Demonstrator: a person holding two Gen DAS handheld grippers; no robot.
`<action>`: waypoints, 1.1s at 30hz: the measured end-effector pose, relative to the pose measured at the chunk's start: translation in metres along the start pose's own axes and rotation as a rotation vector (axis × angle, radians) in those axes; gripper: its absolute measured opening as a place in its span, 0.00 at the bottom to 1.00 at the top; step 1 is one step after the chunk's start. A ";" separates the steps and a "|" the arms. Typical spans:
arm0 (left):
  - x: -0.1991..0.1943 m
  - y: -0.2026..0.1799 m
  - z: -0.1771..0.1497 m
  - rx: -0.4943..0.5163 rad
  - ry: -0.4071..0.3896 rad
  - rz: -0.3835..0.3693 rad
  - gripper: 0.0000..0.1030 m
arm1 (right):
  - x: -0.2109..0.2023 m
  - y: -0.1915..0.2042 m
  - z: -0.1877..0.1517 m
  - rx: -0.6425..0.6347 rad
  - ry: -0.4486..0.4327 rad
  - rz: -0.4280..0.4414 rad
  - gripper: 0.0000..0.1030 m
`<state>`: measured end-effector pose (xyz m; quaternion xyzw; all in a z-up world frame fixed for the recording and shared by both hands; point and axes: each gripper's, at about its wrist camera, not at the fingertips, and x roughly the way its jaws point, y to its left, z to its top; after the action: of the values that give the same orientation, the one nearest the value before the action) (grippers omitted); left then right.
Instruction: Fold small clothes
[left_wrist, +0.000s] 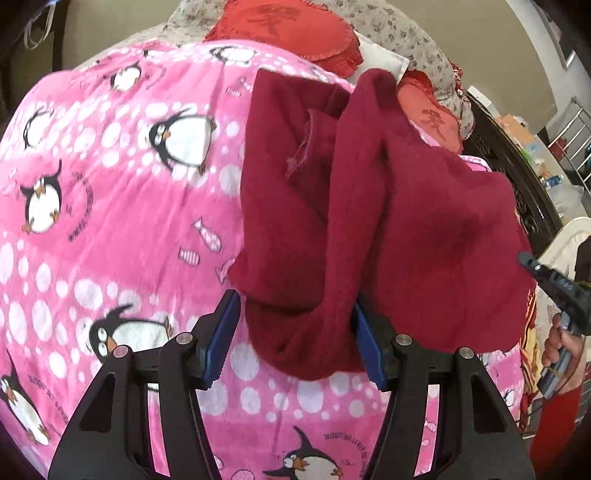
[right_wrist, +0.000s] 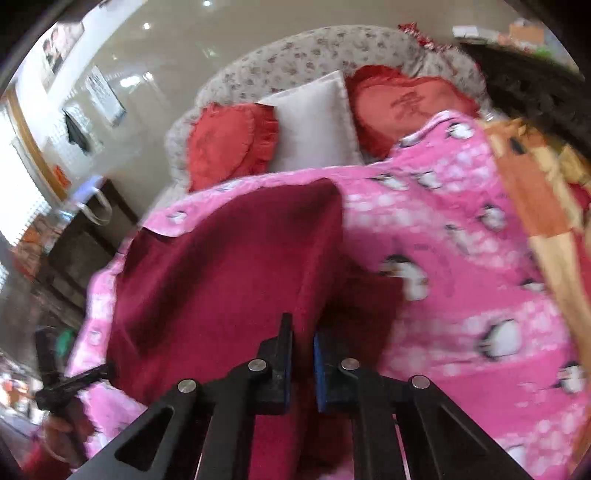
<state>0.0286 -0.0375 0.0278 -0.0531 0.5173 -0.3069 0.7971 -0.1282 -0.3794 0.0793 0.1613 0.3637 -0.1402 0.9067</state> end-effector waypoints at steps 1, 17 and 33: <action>0.001 0.001 -0.001 -0.004 0.001 -0.001 0.58 | 0.008 -0.001 -0.003 -0.007 0.028 -0.032 0.08; -0.008 0.018 -0.017 -0.099 -0.039 -0.073 0.58 | 0.061 0.206 0.051 -0.133 0.050 0.352 0.52; -0.045 0.021 -0.020 -0.024 -0.103 -0.054 0.58 | 0.172 0.291 0.053 -0.308 0.221 0.295 0.08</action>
<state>0.0078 0.0090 0.0460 -0.0924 0.4776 -0.3189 0.8135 0.1325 -0.1595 0.0499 0.0869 0.4504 0.0693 0.8859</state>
